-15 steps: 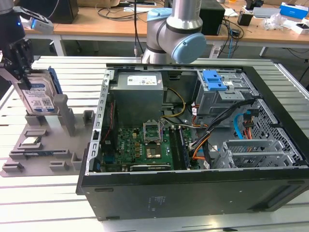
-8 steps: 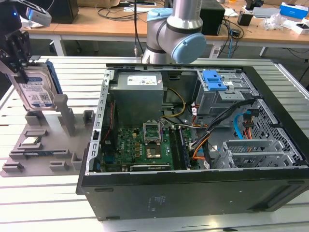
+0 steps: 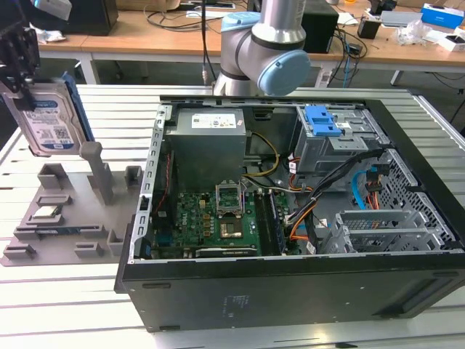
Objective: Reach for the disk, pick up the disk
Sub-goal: 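Pick up the disk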
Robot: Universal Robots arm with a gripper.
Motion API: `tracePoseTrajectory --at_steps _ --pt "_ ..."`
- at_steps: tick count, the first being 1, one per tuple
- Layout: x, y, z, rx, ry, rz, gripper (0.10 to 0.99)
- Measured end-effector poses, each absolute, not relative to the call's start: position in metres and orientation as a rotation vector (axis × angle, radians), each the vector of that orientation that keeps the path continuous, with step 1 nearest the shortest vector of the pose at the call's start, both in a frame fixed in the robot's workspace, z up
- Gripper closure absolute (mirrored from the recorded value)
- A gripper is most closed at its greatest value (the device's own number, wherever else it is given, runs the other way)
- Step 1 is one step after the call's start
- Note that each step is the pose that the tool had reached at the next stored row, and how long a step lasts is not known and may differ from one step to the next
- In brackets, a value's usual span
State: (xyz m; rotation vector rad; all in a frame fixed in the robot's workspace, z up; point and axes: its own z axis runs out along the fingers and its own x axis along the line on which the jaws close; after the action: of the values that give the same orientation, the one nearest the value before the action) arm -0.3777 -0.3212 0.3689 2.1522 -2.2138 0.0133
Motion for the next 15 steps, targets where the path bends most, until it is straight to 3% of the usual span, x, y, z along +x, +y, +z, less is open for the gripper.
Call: tracePoseTrajectory --at_steps 15 --pt "-0.378 -0.318 0.416 2.152 -2.214 0.013 0.722"
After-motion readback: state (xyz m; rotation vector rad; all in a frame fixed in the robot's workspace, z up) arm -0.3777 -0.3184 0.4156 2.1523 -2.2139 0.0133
